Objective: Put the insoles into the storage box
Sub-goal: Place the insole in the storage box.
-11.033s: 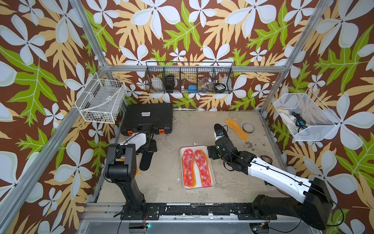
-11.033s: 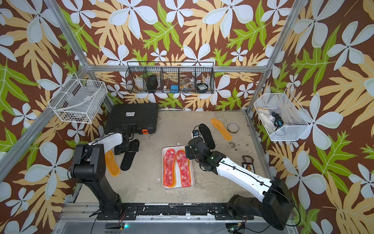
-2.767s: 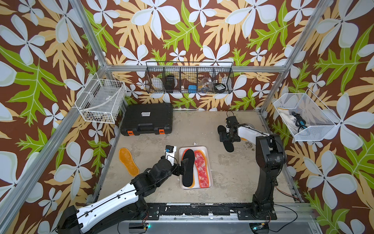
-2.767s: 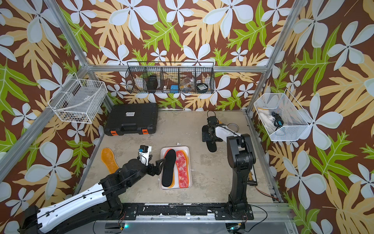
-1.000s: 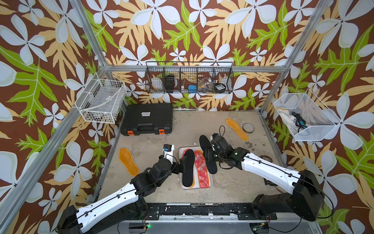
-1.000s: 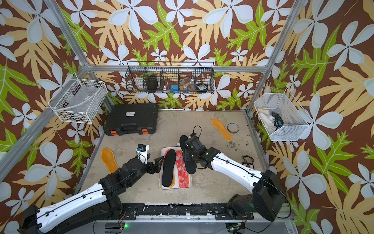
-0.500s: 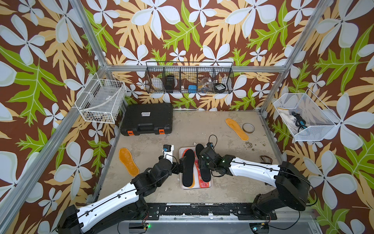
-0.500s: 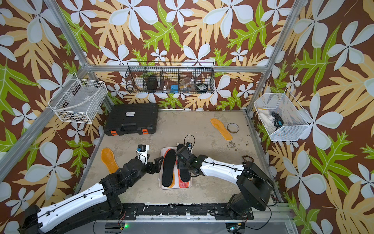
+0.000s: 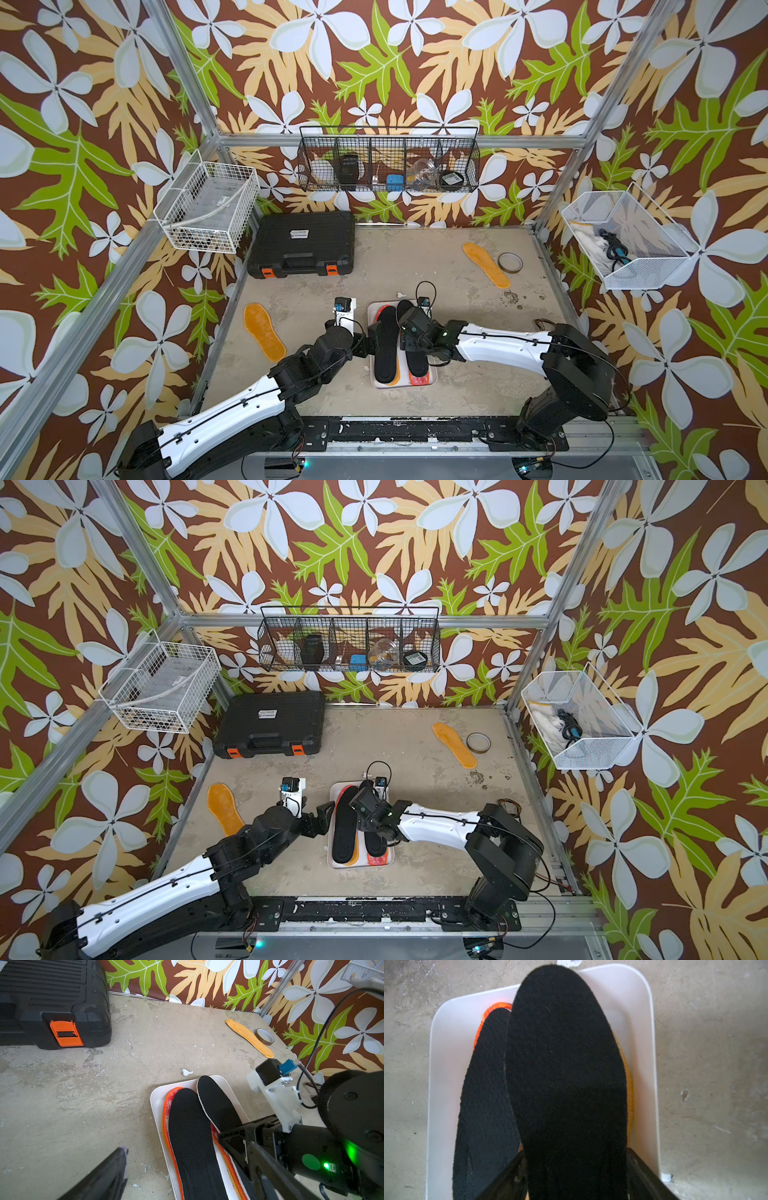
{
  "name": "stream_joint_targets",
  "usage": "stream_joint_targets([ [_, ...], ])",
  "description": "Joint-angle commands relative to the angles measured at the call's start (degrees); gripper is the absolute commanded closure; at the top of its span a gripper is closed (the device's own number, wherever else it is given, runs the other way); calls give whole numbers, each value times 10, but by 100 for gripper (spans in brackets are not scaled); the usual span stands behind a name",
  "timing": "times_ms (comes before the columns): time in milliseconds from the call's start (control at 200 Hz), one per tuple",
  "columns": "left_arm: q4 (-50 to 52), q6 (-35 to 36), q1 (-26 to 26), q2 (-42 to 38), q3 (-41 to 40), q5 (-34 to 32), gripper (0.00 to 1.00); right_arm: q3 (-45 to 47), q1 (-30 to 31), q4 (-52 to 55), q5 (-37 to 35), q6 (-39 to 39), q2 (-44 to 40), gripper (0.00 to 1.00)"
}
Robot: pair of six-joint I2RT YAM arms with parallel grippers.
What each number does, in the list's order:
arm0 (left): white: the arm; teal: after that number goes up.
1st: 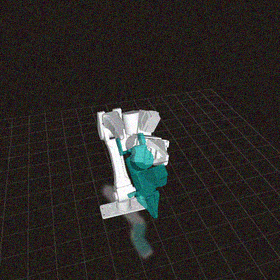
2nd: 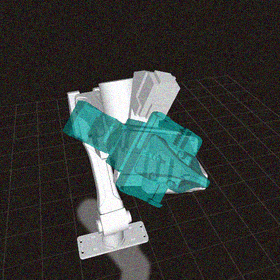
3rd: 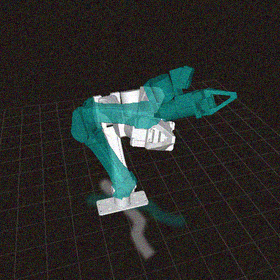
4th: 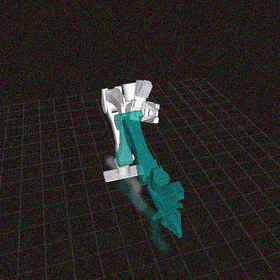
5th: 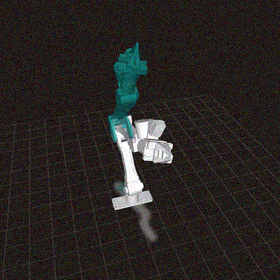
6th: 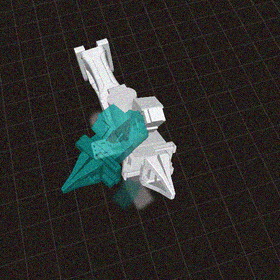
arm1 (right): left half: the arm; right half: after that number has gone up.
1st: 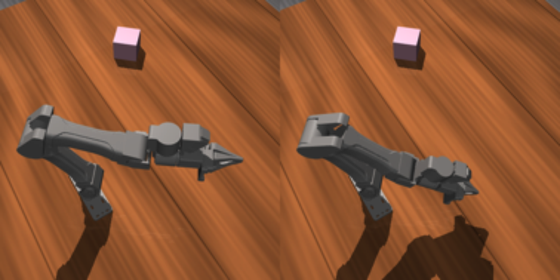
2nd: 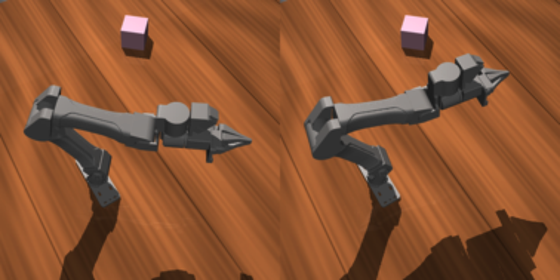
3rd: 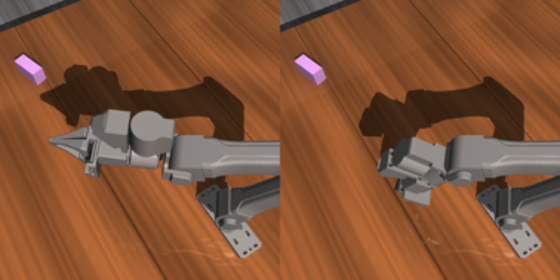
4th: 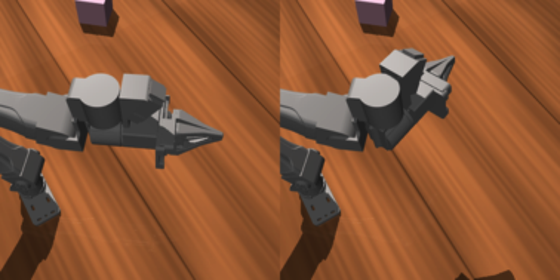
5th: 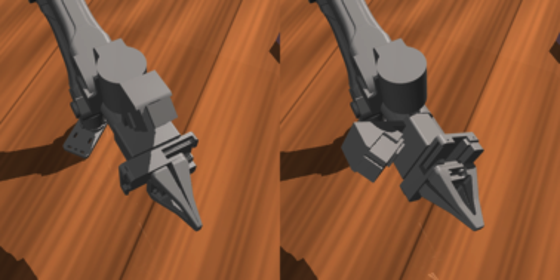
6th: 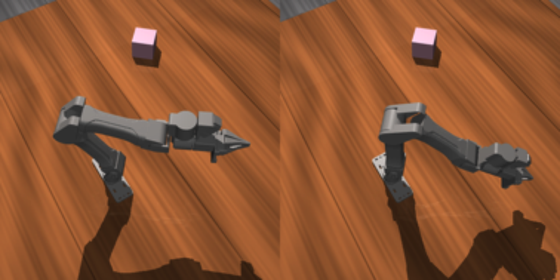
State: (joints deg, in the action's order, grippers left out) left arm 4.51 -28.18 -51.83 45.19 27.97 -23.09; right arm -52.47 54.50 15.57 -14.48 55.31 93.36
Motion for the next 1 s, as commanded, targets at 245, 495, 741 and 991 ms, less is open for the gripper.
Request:
stream_joint_targets([
  [245,-5,-1,1,6,1,-2,6,6,18,25,-42,31,-16,22],
  [495,-4,0,0,5,4,-2,6,-17,29,69,-78,19,-20,20],
  [741,1,5,0,3,8,-10,6,-45,38,52,-65,-73,-60,24],
  [991,4,1,0,0,8,-11,6,-94,17,-9,20,-182,24,71],
])
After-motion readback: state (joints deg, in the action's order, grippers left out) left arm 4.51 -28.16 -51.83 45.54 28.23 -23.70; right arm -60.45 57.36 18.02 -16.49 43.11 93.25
